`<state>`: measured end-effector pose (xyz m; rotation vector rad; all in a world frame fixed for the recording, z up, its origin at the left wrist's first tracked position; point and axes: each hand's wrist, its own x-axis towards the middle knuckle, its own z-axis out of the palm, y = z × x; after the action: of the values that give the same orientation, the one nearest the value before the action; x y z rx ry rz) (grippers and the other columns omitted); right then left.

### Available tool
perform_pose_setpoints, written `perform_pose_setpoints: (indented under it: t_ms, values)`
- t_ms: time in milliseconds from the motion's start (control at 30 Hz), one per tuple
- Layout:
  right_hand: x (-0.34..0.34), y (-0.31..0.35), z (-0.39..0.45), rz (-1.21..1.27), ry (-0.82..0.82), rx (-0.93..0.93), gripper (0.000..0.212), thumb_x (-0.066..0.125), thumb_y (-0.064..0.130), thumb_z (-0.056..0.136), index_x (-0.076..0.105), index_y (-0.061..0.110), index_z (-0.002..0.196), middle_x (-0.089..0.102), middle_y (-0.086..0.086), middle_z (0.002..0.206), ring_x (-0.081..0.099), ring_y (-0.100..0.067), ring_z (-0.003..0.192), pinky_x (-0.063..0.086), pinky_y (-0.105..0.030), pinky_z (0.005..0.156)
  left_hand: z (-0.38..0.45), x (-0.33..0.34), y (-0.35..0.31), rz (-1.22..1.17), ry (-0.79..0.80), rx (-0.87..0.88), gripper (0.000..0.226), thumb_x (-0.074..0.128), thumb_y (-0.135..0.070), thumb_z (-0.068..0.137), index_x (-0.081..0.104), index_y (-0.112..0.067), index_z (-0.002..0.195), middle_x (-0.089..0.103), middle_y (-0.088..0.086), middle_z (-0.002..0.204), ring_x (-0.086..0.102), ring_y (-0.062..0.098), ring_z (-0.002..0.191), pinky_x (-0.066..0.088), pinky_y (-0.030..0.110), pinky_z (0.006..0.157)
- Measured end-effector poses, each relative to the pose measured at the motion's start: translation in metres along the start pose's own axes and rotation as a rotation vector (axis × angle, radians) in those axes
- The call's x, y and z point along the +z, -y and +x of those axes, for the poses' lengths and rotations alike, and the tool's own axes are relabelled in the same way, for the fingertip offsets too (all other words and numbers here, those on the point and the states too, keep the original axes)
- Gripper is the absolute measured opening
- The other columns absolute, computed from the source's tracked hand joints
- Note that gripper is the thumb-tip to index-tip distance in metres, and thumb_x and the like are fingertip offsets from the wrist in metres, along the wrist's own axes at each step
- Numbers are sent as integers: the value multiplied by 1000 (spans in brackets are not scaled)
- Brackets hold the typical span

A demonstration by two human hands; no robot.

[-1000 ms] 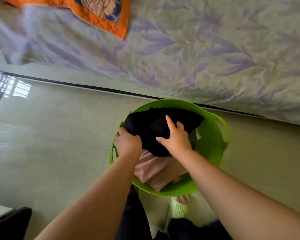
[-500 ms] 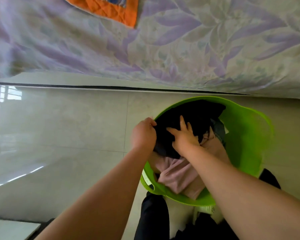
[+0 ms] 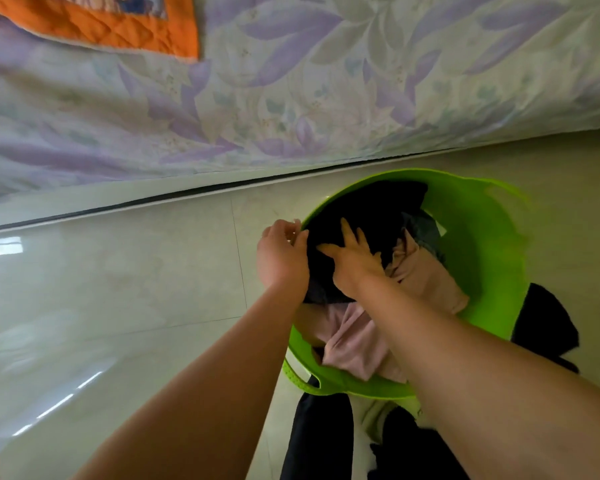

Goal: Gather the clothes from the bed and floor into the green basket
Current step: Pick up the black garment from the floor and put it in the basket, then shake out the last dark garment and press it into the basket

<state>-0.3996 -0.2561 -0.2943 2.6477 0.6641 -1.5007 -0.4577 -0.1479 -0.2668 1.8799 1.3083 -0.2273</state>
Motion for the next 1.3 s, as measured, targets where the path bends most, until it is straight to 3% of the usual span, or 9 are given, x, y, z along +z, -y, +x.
perform_pose_setpoints:
  t_ms: [233, 333, 433, 500, 633, 767, 867, 1133, 1300]
  values:
    - [2, -25, -18, 188, -50, -94, 66, 57, 12, 89, 39, 52, 138, -16, 7, 161, -7, -25, 150, 22, -57, 116, -3, 4, -4, 121, -100, 151, 13, 58, -16, 90, 70, -16, 94, 57, 2, 106, 57, 23, 97, 42, 28, 72]
    - [6, -35, -24, 269, -121, -176, 58, 62, 21, 87, 45, 48, 136, -11, 3, 162, 2, -27, 150, 30, -52, 114, 0, 4, -5, 337, -54, 272, 21, 57, -17, 89, 72, -14, 104, 54, 5, 118, 49, 26, 112, 42, 33, 88]
    - [7, -48, -37, 398, -143, -212, 52, 66, 29, 86, 52, 41, 135, -7, -5, 163, 16, -30, 148, 32, -42, 115, -16, 19, 2, 662, 28, 556, 31, 55, -25, 91, 67, -22, 119, 33, 7, 152, 29, 31, 137, 29, 39, 110]
    - [6, -52, -45, 498, -156, -224, 48, 65, 30, 88, 54, 39, 134, -1, -6, 163, 24, -30, 145, 30, -34, 116, -29, 27, 6, 704, 35, 568, 38, 45, -29, 98, 56, -20, 134, 12, 10, 162, 11, 31, 148, 11, 39, 120]
    - [17, -78, -67, 690, -234, -161, 39, 54, 21, 95, 56, 34, 131, 32, -1, 156, 35, -23, 140, 36, -33, 111, -65, 53, 7, 604, 110, 437, 57, 31, -38, 102, 20, -15, 153, 11, 10, 162, 11, 26, 149, 15, 41, 122]
    - [36, -113, -94, 789, -313, -103, 38, 49, 14, 94, 59, 25, 130, 57, 4, 136, 52, -17, 126, 44, -32, 105, -96, 84, 9, 762, 131, 444, 66, 29, -49, 100, 2, -24, 155, -2, 19, 161, 2, 33, 149, 10, 51, 119]
    - [49, -149, -117, 797, -383, -42, 41, 48, 13, 93, 58, 25, 130, 60, 5, 133, 56, -16, 121, 46, -32, 101, -121, 113, -5, 859, 135, 427, 67, 34, -46, 99, 0, -26, 155, -9, 18, 161, -4, 37, 148, 10, 56, 118]
    - [85, -247, -166, 883, -712, 176, 34, 47, 13, 90, 67, 25, 114, 65, -4, 112, 55, -25, 108, 47, -36, 92, -217, 212, -56, 851, 335, 769, 61, 31, -37, 102, 3, -23, 155, -8, 15, 162, -5, 30, 150, 9, 44, 122]
    - [138, -310, -190, 990, -757, 395, 40, 44, 10, 93, 59, 27, 126, 60, -1, 124, 49, -21, 118, 47, -34, 95, -274, 278, -57, 994, 415, 970, 62, 30, -33, 102, -2, -25, 155, -15, 13, 161, -9, 29, 150, 5, 49, 121]
